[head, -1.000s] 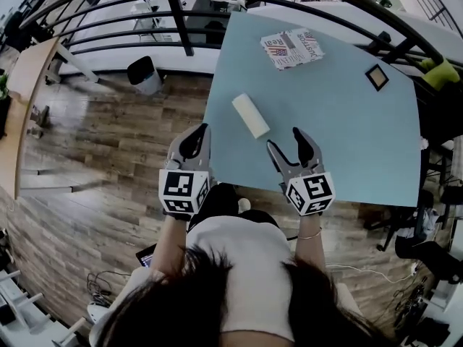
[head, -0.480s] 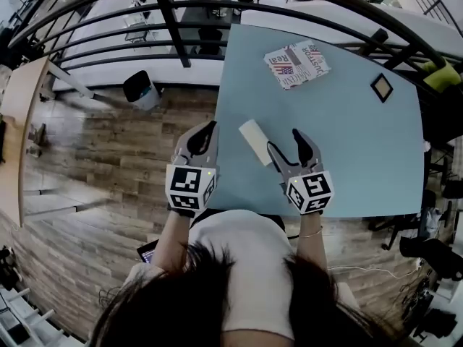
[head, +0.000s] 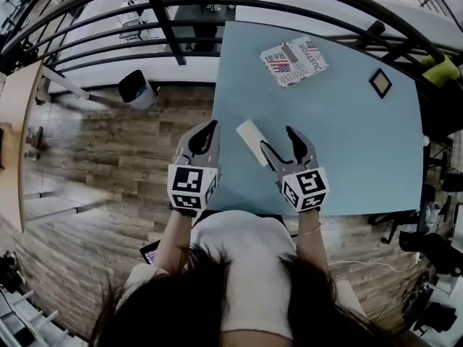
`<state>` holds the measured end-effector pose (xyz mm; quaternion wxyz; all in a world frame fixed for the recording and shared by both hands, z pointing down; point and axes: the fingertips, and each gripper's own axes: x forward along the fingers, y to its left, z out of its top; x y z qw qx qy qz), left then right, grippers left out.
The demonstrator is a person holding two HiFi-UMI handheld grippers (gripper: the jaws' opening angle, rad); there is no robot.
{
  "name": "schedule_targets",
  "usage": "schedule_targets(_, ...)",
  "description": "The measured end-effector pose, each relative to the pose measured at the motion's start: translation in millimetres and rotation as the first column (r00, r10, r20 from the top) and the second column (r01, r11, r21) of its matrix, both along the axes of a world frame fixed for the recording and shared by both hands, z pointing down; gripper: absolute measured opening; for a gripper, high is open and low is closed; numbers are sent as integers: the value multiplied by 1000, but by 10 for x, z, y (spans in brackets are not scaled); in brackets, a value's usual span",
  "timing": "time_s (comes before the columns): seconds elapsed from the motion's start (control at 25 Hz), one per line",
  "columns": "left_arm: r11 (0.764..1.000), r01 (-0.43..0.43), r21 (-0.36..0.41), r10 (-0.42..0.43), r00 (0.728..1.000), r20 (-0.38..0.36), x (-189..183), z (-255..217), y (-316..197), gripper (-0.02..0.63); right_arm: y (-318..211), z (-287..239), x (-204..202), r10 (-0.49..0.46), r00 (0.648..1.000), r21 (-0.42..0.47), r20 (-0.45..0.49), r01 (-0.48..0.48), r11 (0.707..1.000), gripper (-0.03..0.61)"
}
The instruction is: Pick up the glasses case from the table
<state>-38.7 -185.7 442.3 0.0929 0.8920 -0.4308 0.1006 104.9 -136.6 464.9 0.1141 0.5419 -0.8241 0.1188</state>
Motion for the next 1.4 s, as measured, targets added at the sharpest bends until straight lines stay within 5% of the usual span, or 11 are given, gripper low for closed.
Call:
schedule_targets(0.96, 994, 75, -78, -74, 997, 7, -2, 351, 28, 58, -203, 842, -307, -136, 990, -203, -48, 124, 971, 379)
schedule_targets(1.4, 991, 69, -112, -70, 998, -1, 51, 571, 86, 58, -293, 1432, -415, -149, 983, -296, -111, 110, 949, 380)
